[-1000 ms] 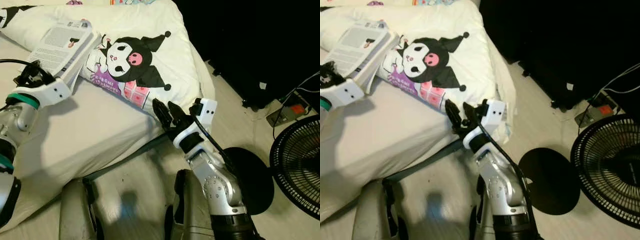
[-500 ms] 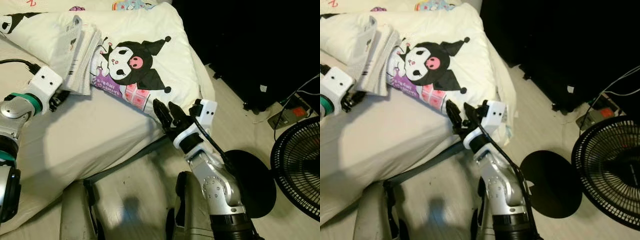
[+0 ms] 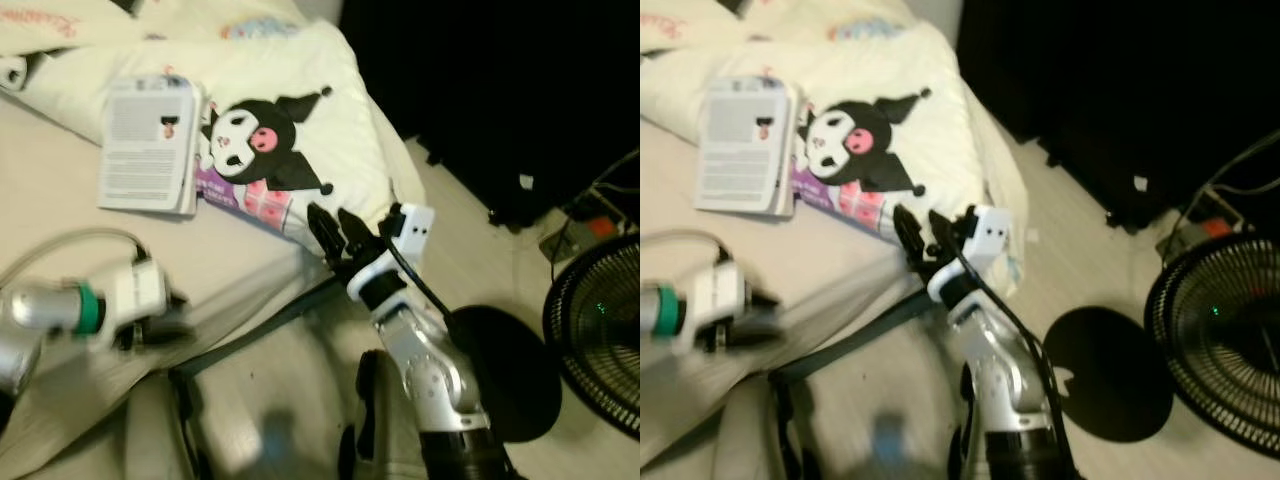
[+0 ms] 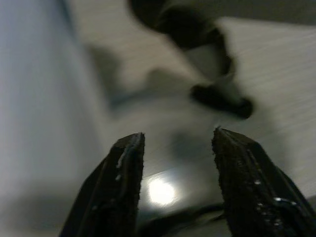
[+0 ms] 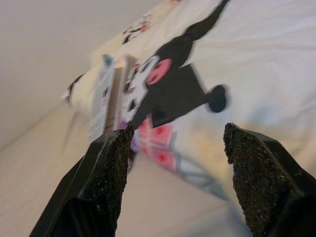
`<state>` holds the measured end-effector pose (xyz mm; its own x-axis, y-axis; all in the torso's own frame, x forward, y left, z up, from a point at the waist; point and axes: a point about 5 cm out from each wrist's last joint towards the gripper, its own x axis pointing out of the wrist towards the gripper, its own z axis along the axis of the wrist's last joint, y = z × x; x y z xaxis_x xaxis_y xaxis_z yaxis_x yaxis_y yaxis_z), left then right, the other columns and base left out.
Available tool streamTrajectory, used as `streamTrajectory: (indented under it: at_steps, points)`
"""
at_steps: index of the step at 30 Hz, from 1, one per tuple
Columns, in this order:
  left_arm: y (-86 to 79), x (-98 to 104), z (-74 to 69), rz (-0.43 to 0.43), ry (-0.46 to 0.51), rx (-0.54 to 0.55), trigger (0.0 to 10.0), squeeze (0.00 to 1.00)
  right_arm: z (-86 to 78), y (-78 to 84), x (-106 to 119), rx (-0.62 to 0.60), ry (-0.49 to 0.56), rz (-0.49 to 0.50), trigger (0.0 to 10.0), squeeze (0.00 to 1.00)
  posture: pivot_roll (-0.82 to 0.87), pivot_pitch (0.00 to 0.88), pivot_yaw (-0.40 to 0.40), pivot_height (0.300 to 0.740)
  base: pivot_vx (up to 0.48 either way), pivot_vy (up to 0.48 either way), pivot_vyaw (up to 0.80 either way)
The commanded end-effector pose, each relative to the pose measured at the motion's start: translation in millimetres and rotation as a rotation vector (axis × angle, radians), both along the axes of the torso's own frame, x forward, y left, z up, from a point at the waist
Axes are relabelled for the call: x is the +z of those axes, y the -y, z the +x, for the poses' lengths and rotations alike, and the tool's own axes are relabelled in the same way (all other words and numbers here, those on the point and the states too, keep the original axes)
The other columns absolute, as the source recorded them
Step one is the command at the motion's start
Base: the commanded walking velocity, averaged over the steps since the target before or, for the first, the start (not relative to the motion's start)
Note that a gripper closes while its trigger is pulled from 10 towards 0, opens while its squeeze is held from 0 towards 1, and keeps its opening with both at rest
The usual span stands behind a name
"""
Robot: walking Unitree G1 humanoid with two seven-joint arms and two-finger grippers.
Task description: Clean up the room
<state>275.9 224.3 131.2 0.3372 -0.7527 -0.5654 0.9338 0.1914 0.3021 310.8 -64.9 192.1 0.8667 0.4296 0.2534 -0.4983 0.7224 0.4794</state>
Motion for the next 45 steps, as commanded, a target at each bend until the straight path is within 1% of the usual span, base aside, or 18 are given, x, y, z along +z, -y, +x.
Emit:
streamTrajectory:
  at_steps: [1,2,3,4,7,8,10,12,16,18,23,31,33,37,39,41,43,45]
  points:
    - [10.7,4.7,-2.3,-0.021,0.018,-0.029,0.0,0.0,-3.5,-3.5,-8.7,0.004,-0.03,0.012,10.0,0.0,0.08,0.214,-0.023,0.465,0.0,0.0,0.0]
    - [13.7,8.2,5.8,-0.056,0.127,0.048,3.1,0.0,-3.5,-3.6,-9.5,0.005,-0.032,0.012,10.0,0.0,0.09,0.213,-0.028,0.465,0.0,0.0,0.0]
    - [12.1,13.2,18.3,-0.093,0.236,0.154,10.0,0.0,-3.4,-3.8,-10.0,0.006,-0.034,0.012,10.0,0.0,0.09,0.213,-0.028,0.465,0.0,0.0,0.0]
    - [3.9,22.4,35.2,-0.136,0.363,0.31,10.0,0.0,-2.9,-4.4,-10.6,0.009,-0.036,0.011,10.0,0.0,0.09,0.214,-0.03,0.465,0.0,0.0,0.0]
    - [-3.2,30.8,44.6,-0.169,0.444,0.424,10.0,0.0,-2.4,-5.0,-11.0,0.012,-0.037,0.009,10.0,0.0,0.09,0.214,-0.03,0.465,0.0,0.0,0.0]
    - [-17.0,44.0,55.1,-0.231,0.525,0.592,10.0,0.0,-2.1,-5.6,-11.1,0.016,-0.036,0.007,10.0,0.0,0.1,0.216,-0.039,0.465,0.0,0.0,0.0]
    - [-17.0,44.0,55.1,-0.231,0.525,0.592,10.0,0.0,-2.1,-5.6,-11.1,0.016,-0.036,0.007,10.0,0.0,0.1,0.216,-0.039,0.465,0.0,0.0,0.0]
    - [-40.5,67.6,63.6,-0.393,0.605,0.861,10.0,0.0,-2.3,-5.8,-11.4,0.019,-0.025,-0.012,10.0,0.0,0.1,0.206,-0.039,0.465,0.0,0.0,0.0]
    - [-47.2,74.8,64.2,-0.469,0.614,0.948,10.0,0.0,-2.6,-5.4,-12.1,0.017,-0.018,-0.025,10.0,0.0,0.09,0.2,-0.036,0.465,0.0,0.0,0.0]
    - [-53.6,78.4,62.8,-0.637,0.561,1.107,10.0,0.0,-3.8,-2.4,-16.9,-0.008,-0.004,-0.066,10.0,0.0,0.08,0.166,-0.013,0.465,0.0,0.0,0.0]
    - [-42.9,77.0,65.1,-0.799,0.458,1.191,10.0,0.0,-6.3,0.3,-26.6,-0.049,0.001,-0.104,10.0,0.0,0.09,0.132,0.024,0.465,0.0,0.0,0.0]
    - [-25.3,104.0,64.2,-0.648,0.657,1.024,10.0,0.0,-8.4,-3.4,-32.5,-0.063,0.007,-0.118,10.0,0.0,0.09,0.11,0.054,0.465,0.0,0.0,0.0]
    - [-11.2,132.3,47.1,-0.517,0.786,0.841,10.0,0.0,-10.8,-1.4,-30.0,-0.074,0.028,-0.12,10.0,0.0,0.09,0.085,0.087,0.465,0.0,0.0,0.0]
    - [-7.1,135.1,35.2,-0.43,0.8,0.776,10.0,0.0,-12.0,1.5,-29.5,-0.085,0.034,-0.121,10.0,0.0,0.09,0.085,0.087,0.465,0.0,0.0,0.0]
    - [-7.4,121.9,5.8,-0.289,0.747,0.706,10.0,0.0,-15.2,10.2,-31.5,-0.111,0.032,-0.128,10.0,0.0,0.08,0.087,0.088,0.465,0.0,0.0,0.0]
    - [-7.4,121.9,5.8,-0.289,0.747,0.706,10.0,0.0,-15.2,10.2,-31.5,-0.111,0.032,-0.128,10.0,0.0,0.08,0.087,0.088,0.465,0.0,0.0,0.0]
    - [-10.2,103.1,-23.9,-0.225,0.642,0.714,10.0,0.0,-17.3,20.9,-35.6,-0.133,0.017,-0.142,10.0,0.0,0.1,0.093,0.062,0.465,0.0,0.0,0.0]
    - [-12.9,97.6,-28.1,-0.188,0.643,0.724,10.0,0.0,-16.8,23.0,-36.8,-0.132,0.016,-0.147,10.0,0.0,0.11,0.093,0.053,0.465,0.0,0.0,0.0]
